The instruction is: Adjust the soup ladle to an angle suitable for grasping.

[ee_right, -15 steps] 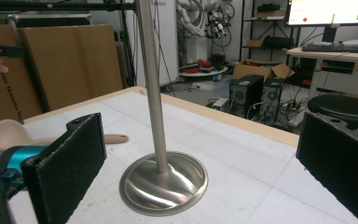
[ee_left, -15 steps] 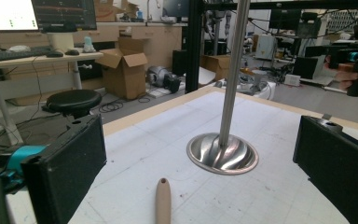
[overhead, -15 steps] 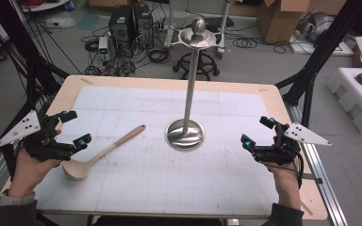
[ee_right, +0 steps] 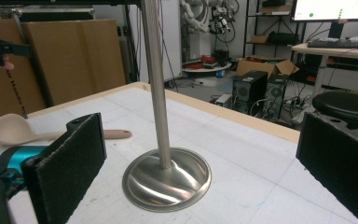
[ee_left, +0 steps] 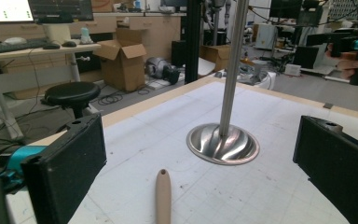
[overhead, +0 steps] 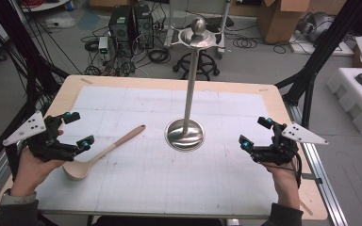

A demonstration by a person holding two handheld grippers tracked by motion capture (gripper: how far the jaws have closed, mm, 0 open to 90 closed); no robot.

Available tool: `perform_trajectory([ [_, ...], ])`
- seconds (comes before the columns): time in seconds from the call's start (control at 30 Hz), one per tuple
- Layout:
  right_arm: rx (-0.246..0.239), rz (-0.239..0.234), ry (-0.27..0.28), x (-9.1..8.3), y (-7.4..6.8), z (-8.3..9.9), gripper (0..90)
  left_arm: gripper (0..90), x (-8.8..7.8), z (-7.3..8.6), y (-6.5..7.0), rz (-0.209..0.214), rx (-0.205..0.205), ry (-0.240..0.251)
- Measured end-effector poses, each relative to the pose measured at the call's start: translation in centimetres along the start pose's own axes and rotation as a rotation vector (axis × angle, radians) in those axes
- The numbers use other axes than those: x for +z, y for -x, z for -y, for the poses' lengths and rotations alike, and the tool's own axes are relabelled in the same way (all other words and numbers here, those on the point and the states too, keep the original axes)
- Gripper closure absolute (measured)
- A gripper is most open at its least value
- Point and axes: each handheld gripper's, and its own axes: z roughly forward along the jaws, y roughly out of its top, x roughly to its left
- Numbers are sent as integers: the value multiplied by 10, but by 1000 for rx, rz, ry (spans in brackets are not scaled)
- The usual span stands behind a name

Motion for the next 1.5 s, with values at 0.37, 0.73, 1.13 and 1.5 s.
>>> perform_trajectory([
  [0.37,-4,-21,-26,5,-2,2,5,28,6,4,-3,-32,-24,-8],
  [0.73,-6,-28,-25,6,-1,3,5,302,14,10,1,13,-28,-42],
  [1.13,-9,-46,-47,8,-1,5,5,705,21,16,-1,24,-6,-92],
  [1.5,7,-51,-42,10,3,5,5,896,34,17,-18,-6,-62,-142],
])
